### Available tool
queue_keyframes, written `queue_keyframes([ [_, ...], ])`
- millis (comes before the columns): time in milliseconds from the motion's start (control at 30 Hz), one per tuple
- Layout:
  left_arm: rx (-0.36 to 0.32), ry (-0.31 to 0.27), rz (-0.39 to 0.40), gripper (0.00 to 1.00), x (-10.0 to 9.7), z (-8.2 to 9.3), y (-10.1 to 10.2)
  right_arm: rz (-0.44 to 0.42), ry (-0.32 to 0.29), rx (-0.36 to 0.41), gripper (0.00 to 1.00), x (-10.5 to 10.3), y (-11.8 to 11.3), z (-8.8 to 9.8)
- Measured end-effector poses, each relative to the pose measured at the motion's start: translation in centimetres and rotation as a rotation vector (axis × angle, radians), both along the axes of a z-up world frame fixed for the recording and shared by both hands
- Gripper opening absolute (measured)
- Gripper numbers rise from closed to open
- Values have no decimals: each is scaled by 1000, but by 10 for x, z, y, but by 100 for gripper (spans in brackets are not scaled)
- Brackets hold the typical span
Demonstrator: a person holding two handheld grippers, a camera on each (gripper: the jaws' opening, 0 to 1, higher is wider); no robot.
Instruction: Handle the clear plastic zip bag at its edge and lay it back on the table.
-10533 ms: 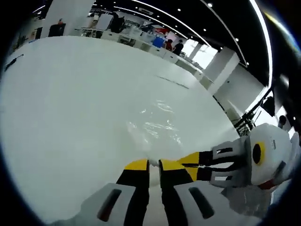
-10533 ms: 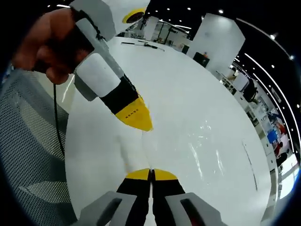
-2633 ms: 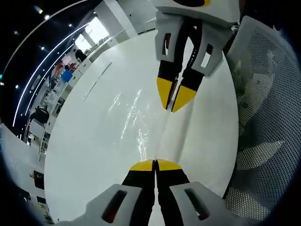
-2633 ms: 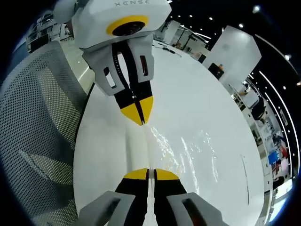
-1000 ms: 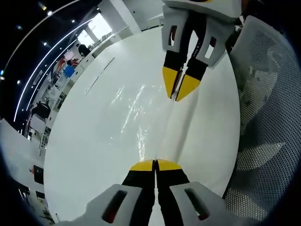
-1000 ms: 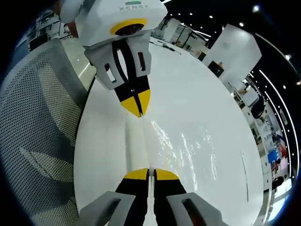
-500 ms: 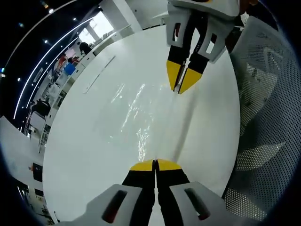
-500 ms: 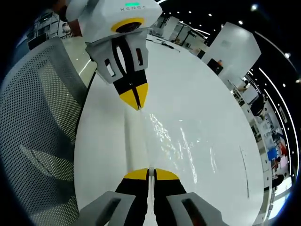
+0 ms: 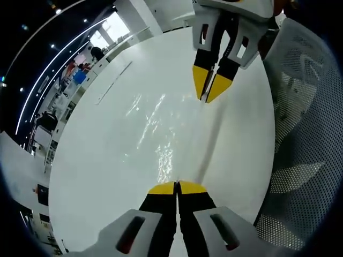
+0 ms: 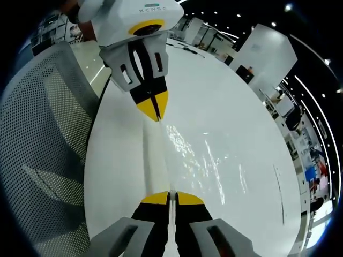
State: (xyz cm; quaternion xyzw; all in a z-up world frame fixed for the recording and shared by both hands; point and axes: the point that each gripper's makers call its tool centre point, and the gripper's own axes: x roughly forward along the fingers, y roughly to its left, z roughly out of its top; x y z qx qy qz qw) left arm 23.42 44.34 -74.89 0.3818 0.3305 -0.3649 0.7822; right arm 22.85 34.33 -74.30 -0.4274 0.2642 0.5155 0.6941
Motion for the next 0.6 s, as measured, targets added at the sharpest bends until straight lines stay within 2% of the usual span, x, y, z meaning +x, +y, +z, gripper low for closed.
queue_keyframes([
  [600, 9, 6, 12, 0, -2, -1, 7, -10, 9, -9, 0, 2, -7, -5],
])
